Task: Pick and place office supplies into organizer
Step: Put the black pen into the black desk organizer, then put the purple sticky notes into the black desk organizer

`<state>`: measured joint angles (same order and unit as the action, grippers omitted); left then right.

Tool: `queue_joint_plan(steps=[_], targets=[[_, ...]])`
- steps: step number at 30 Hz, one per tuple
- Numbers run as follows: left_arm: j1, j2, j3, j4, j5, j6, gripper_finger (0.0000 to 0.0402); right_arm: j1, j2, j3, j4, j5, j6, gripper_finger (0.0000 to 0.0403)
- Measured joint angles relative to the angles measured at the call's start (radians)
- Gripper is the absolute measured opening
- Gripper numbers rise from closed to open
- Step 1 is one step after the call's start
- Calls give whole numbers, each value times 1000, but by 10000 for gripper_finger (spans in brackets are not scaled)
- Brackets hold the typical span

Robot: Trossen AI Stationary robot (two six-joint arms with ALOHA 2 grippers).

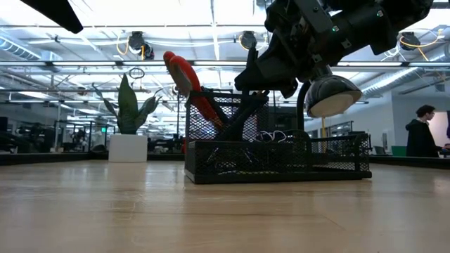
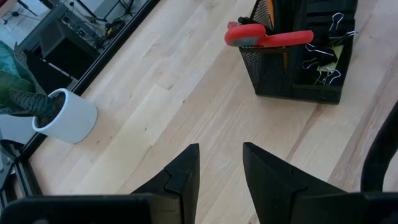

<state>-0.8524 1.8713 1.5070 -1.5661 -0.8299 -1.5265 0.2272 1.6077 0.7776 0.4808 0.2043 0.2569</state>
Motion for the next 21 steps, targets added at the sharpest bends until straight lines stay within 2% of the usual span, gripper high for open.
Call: queue_joint_plan(steps=[7, 21], targets=[[0, 0, 0, 0, 0, 0, 127, 0, 0, 0, 0, -1, -11, 60], [0, 0, 0, 0, 0, 4, 127, 0, 0, 0, 23, -1, -42, 125]])
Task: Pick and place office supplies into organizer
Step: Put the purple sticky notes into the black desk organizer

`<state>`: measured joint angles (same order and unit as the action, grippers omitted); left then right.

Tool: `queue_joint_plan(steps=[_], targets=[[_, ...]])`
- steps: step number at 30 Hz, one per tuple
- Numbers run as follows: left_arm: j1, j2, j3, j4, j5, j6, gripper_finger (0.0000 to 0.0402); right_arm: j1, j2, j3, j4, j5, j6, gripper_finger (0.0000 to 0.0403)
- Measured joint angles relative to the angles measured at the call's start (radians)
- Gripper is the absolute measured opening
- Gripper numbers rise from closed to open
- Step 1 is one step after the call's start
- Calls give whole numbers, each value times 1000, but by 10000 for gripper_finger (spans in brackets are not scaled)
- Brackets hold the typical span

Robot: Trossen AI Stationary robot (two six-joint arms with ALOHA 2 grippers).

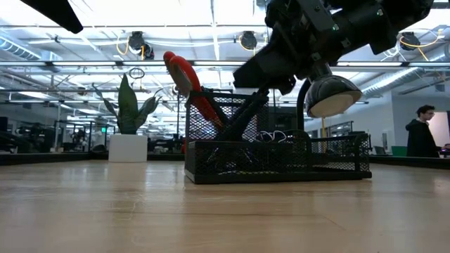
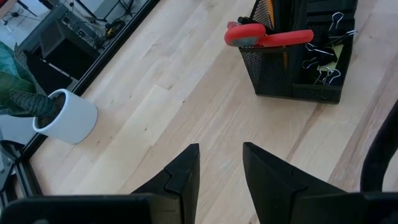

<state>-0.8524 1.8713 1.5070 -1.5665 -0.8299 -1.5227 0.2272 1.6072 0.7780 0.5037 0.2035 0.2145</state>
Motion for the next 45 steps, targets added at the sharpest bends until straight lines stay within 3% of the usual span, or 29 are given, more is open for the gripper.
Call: queue_joint_plan(steps=[10, 15, 26, 35, 45], targets=[[0, 0, 0, 0, 0, 0, 127, 11, -112, 1, 13, 2, -77, 124], [0, 0, 0, 1, 0, 0, 127, 49, -218, 1, -72, 1, -107, 123], [0, 0, 0, 8, 1, 0, 127, 299, -450, 1, -288, 1, -116, 114], [0, 0, 0, 26, 1, 0, 127, 544, -446, 1, -312, 4, -21, 114], [0, 0, 0, 91, 2, 24, 127, 681, -366, 1, -307, 8, 233, 108]])
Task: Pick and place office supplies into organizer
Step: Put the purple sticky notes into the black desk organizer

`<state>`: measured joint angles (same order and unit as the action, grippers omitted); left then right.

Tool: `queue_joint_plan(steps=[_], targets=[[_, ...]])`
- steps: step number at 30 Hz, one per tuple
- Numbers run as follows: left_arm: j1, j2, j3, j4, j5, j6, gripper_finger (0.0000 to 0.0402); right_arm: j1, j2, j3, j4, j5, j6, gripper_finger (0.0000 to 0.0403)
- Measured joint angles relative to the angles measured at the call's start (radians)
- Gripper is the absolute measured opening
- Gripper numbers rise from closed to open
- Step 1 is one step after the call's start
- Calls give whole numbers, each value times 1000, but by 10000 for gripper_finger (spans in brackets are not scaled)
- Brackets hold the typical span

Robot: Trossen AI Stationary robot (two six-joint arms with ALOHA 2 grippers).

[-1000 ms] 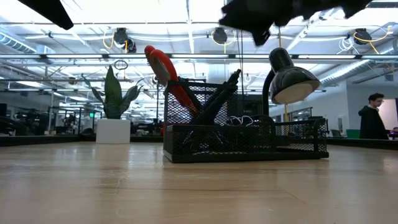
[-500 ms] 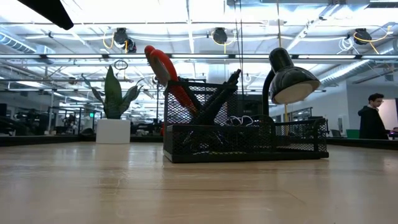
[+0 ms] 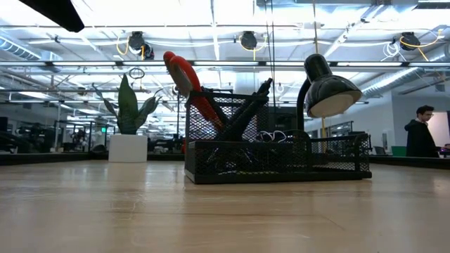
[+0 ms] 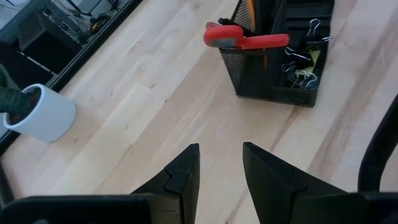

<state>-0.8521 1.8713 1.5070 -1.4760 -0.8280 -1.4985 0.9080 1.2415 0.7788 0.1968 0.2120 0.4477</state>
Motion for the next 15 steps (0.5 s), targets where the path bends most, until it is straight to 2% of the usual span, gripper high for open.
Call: queue_joint_plan(steps=[7, 15], targets=[[1, 0, 0, 46, 1, 3, 127, 10, 112, 0, 1, -10, 269, 97], [1, 0, 0, 123, 50, 72, 127, 10, 167, 0, 7, -83, 445, 96]])
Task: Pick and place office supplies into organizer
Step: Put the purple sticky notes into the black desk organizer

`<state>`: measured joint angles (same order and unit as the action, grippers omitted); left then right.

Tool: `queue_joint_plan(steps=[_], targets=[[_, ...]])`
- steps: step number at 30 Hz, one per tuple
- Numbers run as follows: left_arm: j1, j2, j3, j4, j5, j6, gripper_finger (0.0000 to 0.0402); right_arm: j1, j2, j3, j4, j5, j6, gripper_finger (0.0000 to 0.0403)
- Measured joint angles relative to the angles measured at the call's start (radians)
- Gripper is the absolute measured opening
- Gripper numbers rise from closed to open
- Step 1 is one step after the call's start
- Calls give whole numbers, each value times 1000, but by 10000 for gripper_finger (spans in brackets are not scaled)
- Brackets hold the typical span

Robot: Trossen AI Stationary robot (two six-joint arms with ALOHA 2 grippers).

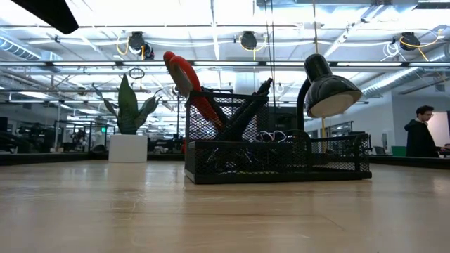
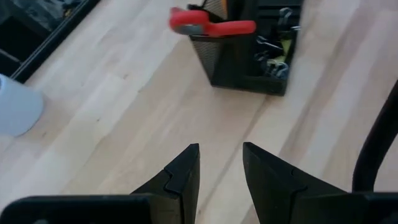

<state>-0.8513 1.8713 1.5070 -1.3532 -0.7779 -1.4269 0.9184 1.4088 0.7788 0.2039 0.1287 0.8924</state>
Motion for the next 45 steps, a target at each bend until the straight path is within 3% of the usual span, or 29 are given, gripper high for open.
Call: queue_joint_plan(steps=[5, 17, 31, 35, 41, 45], targets=[[0, 0, 0, 83, -4, 106, 127, 0, 1, 0, -3, -28, 29, 95], [-14, 0, 0, 298, 0, 326, 127, 0, 1, 0, 2, -20, -137, 95], [-13, 0, 0, 308, -6, 344, 127, 0, 2, 0, 11, 60, -133, 95], [-13, 0, 0, 308, -6, 343, 127, 0, 2, 0, 23, 126, -140, 95], [-13, 0, 0, 309, -6, 333, 127, 24, 28, -1, 189, 169, -299, 95], [-13, 0, 0, 309, -5, 325, 127, 45, 77, 0, 201, 185, -258, 95]])
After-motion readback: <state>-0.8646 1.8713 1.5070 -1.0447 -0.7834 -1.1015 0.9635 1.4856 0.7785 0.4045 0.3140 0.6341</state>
